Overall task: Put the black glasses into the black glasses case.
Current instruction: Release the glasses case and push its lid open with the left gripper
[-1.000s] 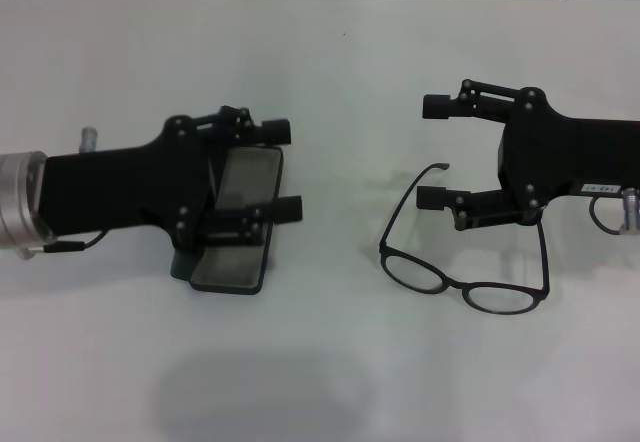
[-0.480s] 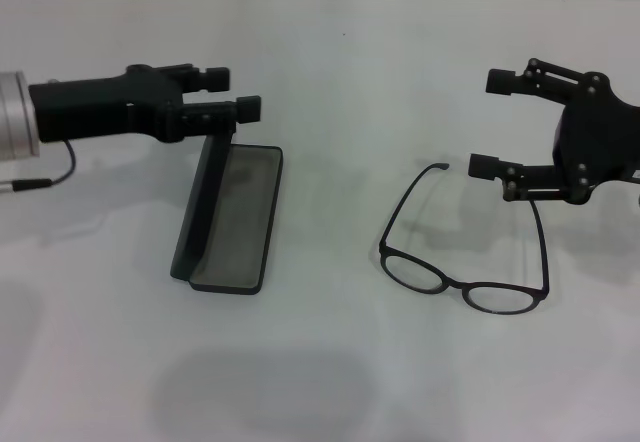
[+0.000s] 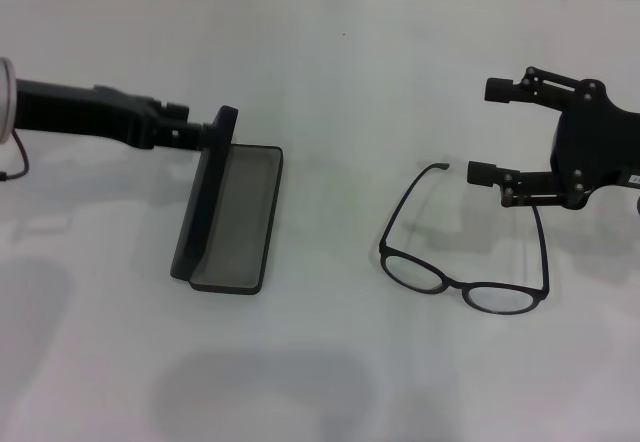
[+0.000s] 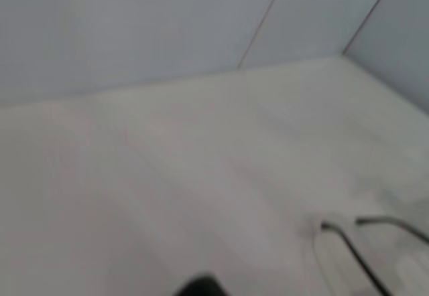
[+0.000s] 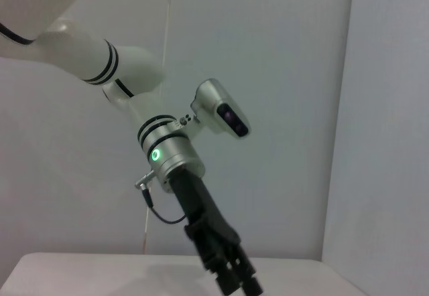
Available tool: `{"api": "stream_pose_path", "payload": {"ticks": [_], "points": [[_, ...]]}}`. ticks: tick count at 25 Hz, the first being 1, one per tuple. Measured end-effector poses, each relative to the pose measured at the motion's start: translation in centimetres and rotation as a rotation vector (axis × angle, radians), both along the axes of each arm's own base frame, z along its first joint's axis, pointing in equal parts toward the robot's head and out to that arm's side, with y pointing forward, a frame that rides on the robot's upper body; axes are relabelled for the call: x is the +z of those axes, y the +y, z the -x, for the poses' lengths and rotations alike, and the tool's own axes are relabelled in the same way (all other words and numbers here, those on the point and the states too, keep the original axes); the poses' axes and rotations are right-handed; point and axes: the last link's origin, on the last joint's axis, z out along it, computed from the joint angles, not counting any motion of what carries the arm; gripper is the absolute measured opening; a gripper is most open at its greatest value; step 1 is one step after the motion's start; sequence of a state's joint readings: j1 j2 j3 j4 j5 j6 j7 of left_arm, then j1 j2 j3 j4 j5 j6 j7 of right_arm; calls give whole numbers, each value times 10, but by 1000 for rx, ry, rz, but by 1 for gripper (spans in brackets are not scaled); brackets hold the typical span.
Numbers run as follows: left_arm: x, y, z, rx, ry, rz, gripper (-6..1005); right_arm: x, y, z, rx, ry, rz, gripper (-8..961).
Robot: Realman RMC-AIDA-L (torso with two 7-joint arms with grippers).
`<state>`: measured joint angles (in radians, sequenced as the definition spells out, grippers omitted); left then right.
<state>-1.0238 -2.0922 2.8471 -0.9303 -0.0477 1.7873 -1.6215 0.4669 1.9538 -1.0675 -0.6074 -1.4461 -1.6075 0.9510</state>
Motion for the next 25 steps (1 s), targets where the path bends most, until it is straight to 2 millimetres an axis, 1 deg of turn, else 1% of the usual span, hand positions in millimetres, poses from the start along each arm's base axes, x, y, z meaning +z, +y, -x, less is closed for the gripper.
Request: {"api": "stream_pose_path", "payload": {"ticks": [5,11,21,25], "points": [[-11,-1,6,43,46,44,786,0,2,2,6,-5,0,868],[-19,-2,10,61,48,63,786,0,3,3,12,-7,2,868],[-33,4,16,72,93,68,785,-3,2,4,20,-18,9,867],[-34,7,17,77,123,62,785,-4,2,4,21,-20,11,866]]}}
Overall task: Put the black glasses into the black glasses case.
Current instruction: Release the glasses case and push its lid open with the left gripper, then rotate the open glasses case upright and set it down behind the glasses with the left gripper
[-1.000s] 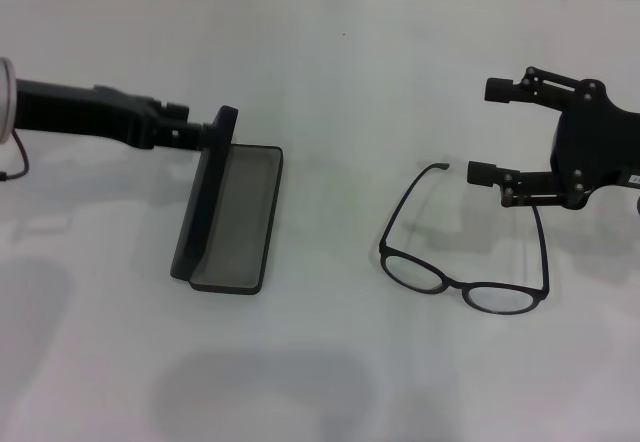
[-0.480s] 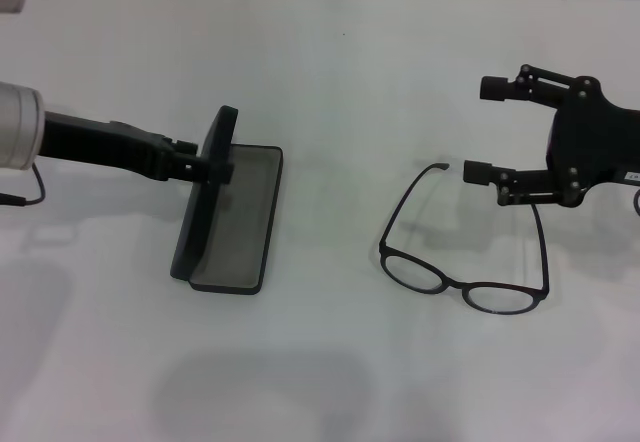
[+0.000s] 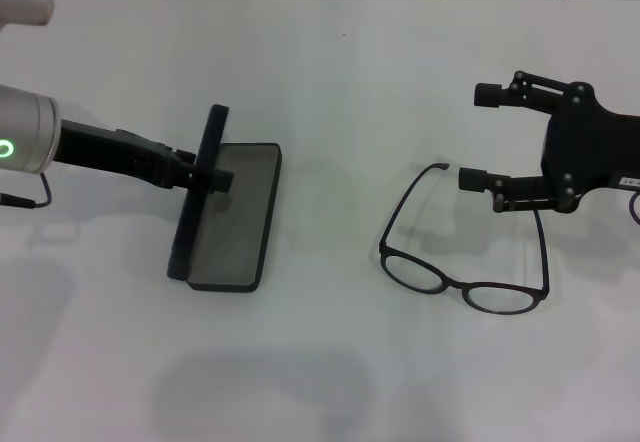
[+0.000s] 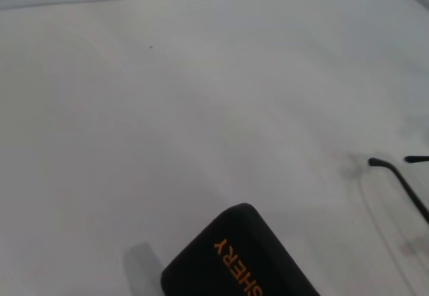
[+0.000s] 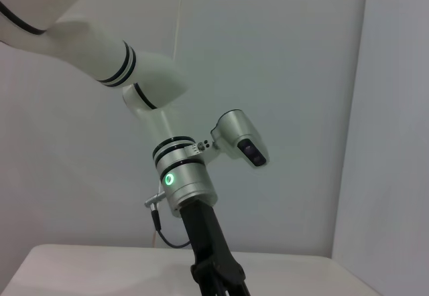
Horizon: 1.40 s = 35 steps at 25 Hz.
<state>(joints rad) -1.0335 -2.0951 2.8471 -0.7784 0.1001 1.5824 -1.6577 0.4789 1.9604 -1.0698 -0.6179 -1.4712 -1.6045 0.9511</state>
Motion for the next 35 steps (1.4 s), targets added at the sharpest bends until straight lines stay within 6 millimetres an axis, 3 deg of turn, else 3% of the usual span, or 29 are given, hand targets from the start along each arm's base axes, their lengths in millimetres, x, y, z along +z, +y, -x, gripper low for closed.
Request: {"api": "stream_pose_path", "payload": {"ticks": [5,8,19,23,30,35], "points": [[1,3,2,9,18,-18,785,0,0,0,0,-1,0,866],[2,5,3,17,25,-29,717,0,0,0,0,0,-1,866],[8,9,6,33,43,-52,287,-1,-1,2,5,5,2,865],[9,13,0,-21,56,-56,226,-1,-3,2,14,8,13,864],[11,47,-38,-362,128,-131,221,-10,-17,1,66,-23,83,864],[-10,67,-80,-677,194,-113,229,-20,-25,1,105,-40,111,863]]}}
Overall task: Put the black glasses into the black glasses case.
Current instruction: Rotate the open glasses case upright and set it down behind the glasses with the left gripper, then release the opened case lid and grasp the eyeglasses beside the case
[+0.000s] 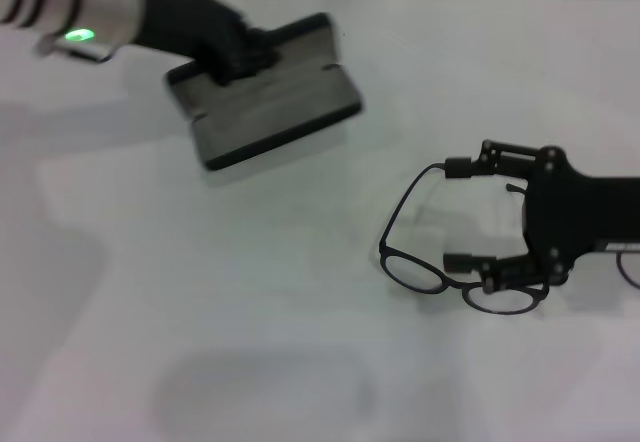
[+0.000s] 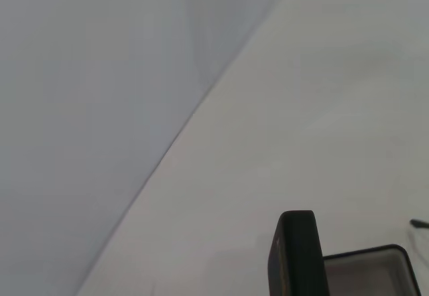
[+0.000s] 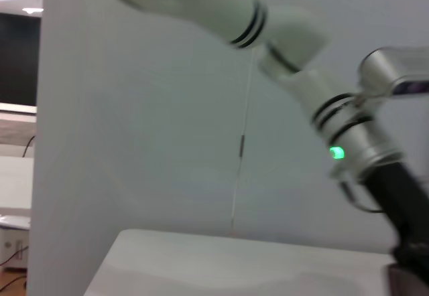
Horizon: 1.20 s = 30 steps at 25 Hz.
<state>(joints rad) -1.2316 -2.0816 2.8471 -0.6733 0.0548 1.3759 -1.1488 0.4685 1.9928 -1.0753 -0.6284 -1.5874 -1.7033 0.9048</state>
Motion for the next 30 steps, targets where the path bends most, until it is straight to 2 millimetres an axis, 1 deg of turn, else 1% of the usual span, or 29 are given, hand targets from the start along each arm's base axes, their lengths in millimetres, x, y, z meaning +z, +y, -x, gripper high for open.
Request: {"api": "stream_pose_path", "payload": {"ticks": [2,3,4,6,9,12,15,19,26,30], "points": [[-16,3,-18,-137,39,32,232,-5,-2,-1,6,-10,4,863],[-18,4,-20,-156,46,38,234,-7,-3,-1,9,-15,4,863],[-29,5,-30,-218,67,62,236,-9,-4,-2,15,-20,4,863],[-43,5,-39,-283,111,98,239,-11,-6,-3,23,-25,3,863],[-59,3,-43,-344,174,135,244,-12,-7,-4,25,-26,2,862],[-67,2,-43,-359,203,143,249,-13,-8,-5,23,-25,3,862],[-72,2,-42,-342,198,138,253,-13,-8,-5,23,-26,3,862],[-74,0,-46,-292,174,155,260,-13,-8,-5,22,-26,2,861],[-77,-5,-44,-231,194,199,271,-13,-8,-5,21,-27,3,861],[-75,-10,-46,-243,121,220,278,-13,-9,-7,16,-27,4,860]]}}
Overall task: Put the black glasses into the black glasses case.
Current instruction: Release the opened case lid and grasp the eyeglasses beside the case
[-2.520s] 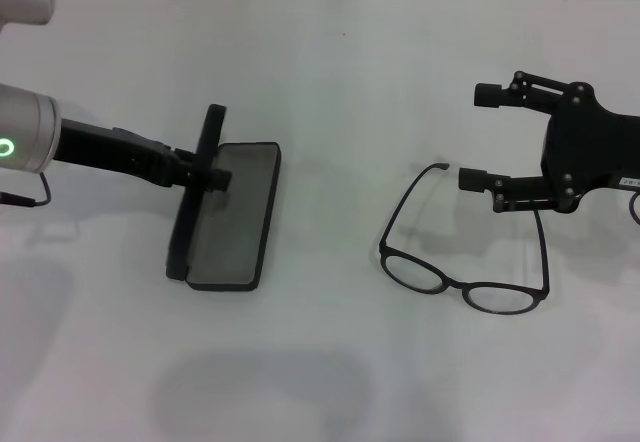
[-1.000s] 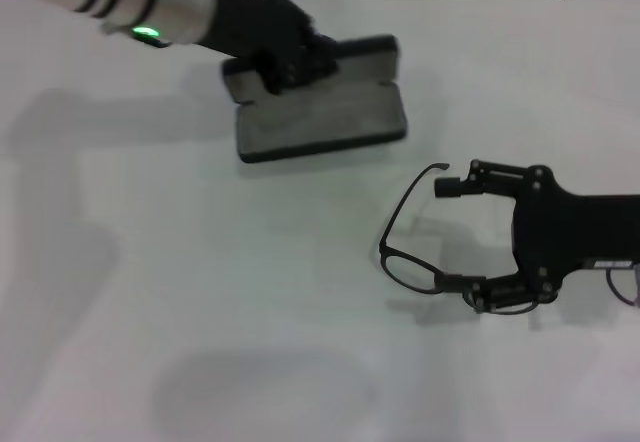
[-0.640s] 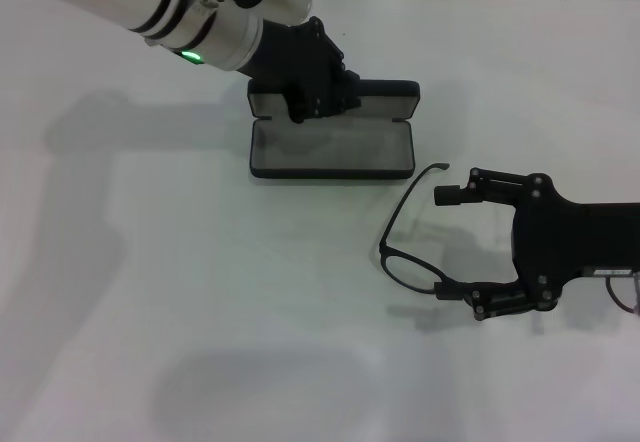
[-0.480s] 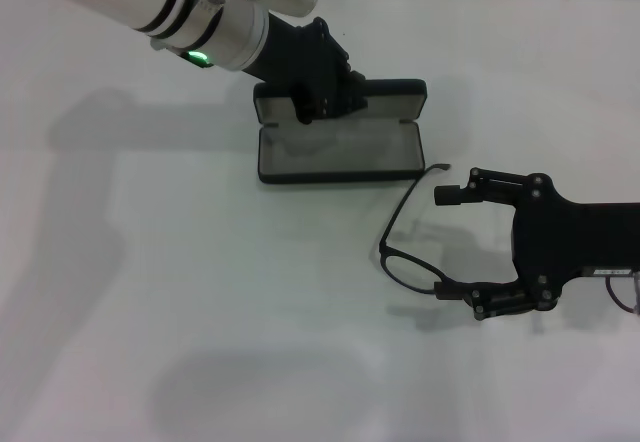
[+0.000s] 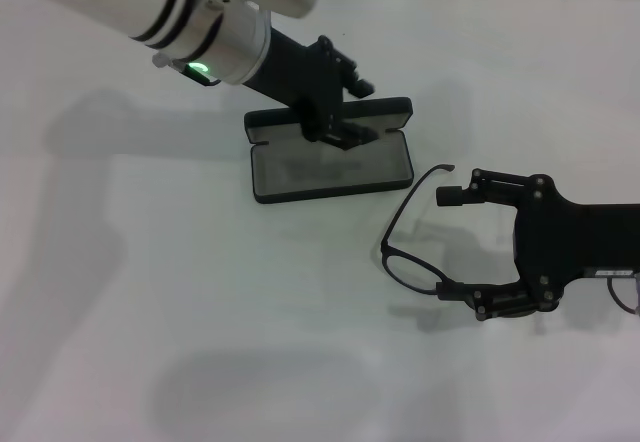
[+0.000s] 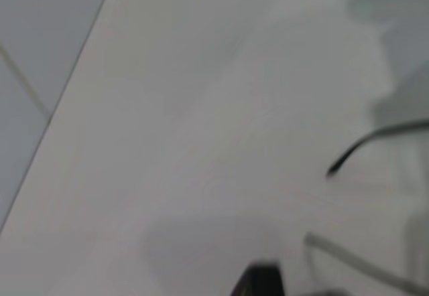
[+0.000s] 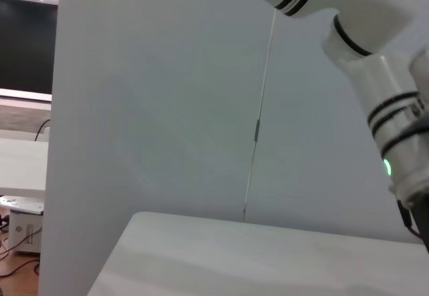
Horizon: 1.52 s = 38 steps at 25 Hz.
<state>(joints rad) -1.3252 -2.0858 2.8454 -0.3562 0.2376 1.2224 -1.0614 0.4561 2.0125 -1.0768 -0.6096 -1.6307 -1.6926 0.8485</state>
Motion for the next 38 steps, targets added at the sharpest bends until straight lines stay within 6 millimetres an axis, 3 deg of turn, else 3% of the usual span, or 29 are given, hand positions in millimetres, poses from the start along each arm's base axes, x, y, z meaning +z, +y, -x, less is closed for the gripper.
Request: {"api": "stream_pose_path", "payload": {"ticks": [3,9,14,21,28,32,38], "points": [[11,-5,-4,-13,-124,21,514,0,0,0,-4,2,-2,860],[34,-26,14,6,-509,-33,587,8,7,7,-47,-18,36,860],[37,-58,59,107,-793,-190,586,20,23,27,-167,-306,179,859],[41,-80,96,242,-916,-323,584,12,45,76,-274,-685,249,842],[41,-90,110,297,-949,-362,583,-12,57,107,-313,-883,253,825],[36,-94,111,307,-959,-360,582,-24,56,113,-318,-926,267,823],[32,-97,111,317,-965,-360,581,-43,51,114,-324,-1030,253,698]]}}
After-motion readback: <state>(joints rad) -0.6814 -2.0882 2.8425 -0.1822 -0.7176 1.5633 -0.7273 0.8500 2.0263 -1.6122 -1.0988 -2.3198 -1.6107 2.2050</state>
